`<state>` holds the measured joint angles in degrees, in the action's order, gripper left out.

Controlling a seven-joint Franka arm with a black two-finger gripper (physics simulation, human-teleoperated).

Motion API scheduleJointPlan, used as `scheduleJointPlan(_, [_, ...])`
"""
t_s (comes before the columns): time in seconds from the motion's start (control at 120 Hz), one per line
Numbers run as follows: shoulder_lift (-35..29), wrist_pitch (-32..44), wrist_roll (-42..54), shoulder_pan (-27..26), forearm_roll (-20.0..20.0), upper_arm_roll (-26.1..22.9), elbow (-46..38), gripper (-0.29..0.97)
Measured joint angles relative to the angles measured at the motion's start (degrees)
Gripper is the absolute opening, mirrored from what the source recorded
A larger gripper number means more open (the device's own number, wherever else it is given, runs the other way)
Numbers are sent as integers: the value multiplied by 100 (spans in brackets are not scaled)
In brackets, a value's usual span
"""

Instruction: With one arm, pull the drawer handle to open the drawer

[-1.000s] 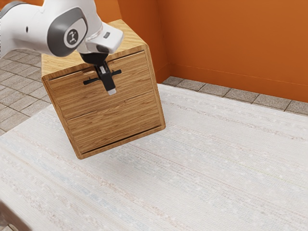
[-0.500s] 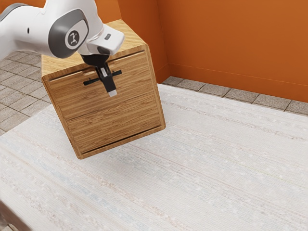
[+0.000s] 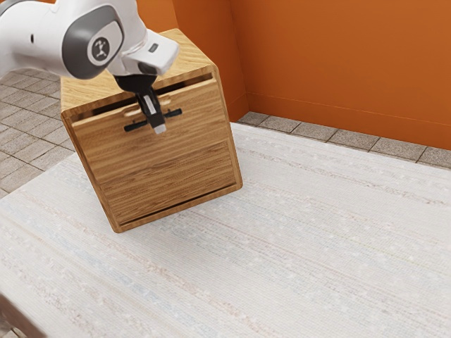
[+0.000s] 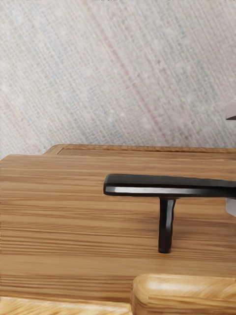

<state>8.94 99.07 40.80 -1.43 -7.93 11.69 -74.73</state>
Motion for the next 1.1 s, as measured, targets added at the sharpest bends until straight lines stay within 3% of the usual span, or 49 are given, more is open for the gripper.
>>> scheduleJointPlan(0.417, [-279, -210, -69, -226, 13, -11, -224, -9])
scheduleJointPlan(1.1, [-831, -320, -377, -599, -11, -36, -843, -11])
